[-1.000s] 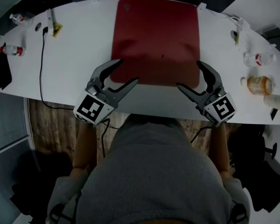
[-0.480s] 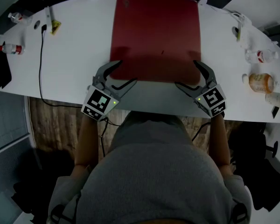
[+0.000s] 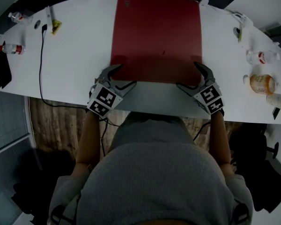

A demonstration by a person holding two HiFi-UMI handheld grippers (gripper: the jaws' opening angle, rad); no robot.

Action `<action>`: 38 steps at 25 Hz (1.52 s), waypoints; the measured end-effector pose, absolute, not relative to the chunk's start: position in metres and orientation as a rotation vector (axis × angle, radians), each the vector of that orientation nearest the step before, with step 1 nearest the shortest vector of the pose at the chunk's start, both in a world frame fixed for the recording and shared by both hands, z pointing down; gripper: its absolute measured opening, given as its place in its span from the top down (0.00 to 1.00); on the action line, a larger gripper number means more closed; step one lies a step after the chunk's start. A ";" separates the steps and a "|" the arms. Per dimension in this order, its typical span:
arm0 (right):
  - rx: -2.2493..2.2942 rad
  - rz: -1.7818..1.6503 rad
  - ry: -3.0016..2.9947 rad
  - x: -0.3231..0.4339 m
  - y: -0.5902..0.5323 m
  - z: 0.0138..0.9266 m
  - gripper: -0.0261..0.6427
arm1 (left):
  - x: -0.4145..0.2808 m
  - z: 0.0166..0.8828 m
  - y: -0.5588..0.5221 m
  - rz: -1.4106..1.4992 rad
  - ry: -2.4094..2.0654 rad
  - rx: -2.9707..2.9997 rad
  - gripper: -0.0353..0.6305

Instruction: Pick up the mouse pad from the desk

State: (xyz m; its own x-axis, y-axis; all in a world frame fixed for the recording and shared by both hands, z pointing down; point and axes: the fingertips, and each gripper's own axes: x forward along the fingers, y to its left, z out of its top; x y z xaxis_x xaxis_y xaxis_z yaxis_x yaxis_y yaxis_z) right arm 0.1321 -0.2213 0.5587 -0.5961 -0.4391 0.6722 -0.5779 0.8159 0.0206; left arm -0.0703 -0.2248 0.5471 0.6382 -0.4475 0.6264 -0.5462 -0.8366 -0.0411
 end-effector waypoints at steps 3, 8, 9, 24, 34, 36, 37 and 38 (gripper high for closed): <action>0.727 0.275 -2.298 0.130 -0.222 0.563 0.28 | -0.073 0.557 -0.226 1.021 -0.819 2.686 0.44; 0.703 0.308 -2.295 0.128 -0.221 0.576 0.28 | -0.074 0.573 -0.226 1.102 -0.802 2.665 0.44; 0.696 0.312 -2.287 0.128 -0.220 0.579 0.28 | -0.074 0.578 -0.226 1.116 -0.794 2.661 0.44; 0.736 0.305 -2.275 0.129 -0.225 0.581 0.28 | -0.075 0.583 -0.228 1.019 -0.830 2.624 0.44; 0.778 0.250 -2.288 0.125 -0.227 0.577 0.48 | -0.078 0.583 -0.236 0.992 -0.926 2.552 0.49; 0.792 0.242 -2.286 0.126 -0.228 0.576 0.50 | -0.079 0.583 -0.239 0.988 -0.956 2.535 0.53; 0.803 0.236 -2.284 0.126 -0.229 0.576 0.52 | -0.079 0.583 -0.240 0.987 -0.971 2.528 0.55; 0.815 0.228 -2.282 0.126 -0.230 0.575 0.53 | -0.080 0.583 -0.241 0.986 -0.985 2.522 0.56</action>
